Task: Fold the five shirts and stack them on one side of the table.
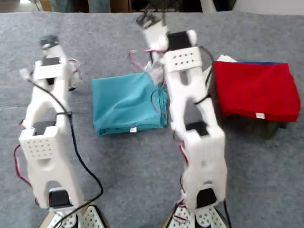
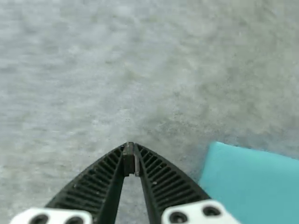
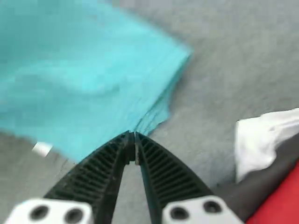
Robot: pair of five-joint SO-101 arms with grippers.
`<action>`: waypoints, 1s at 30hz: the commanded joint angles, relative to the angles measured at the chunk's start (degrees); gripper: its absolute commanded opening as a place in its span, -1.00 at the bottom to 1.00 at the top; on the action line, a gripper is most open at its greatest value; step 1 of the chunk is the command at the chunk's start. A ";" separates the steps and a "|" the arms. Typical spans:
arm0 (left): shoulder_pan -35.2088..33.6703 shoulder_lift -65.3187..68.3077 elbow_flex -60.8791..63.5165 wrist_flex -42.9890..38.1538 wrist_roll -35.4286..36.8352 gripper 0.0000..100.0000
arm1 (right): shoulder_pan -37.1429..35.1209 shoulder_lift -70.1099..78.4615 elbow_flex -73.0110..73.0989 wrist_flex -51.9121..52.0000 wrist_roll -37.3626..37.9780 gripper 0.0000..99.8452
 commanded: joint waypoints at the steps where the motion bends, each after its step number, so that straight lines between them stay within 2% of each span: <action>1: 1.19 -0.97 -0.66 -0.53 -0.88 -0.94 | -2.02 -17.36 29.49 -11.87 0.97 -0.97; 7: 0.48 -0.97 -0.66 -0.53 -1.05 -0.94 | -0.70 -21.05 49.19 -23.91 2.37 -0.97; 12: 0.57 -0.97 -0.66 -0.53 -1.14 -0.94 | 3.43 -15.78 55.16 -32.26 2.37 -0.97; 19: 0.57 -0.97 -0.66 -0.53 -1.23 -0.94 | 6.77 -12.97 54.46 -31.56 2.37 -0.97; 24: 0.57 -1.14 -0.66 -0.53 -1.23 -0.94 | 7.12 -16.92 50.07 -26.02 2.46 -0.97; 30: 1.54 -2.29 -3.30 0.53 -0.88 -0.94 | 7.56 -25.19 43.21 -15.30 6.42 -0.97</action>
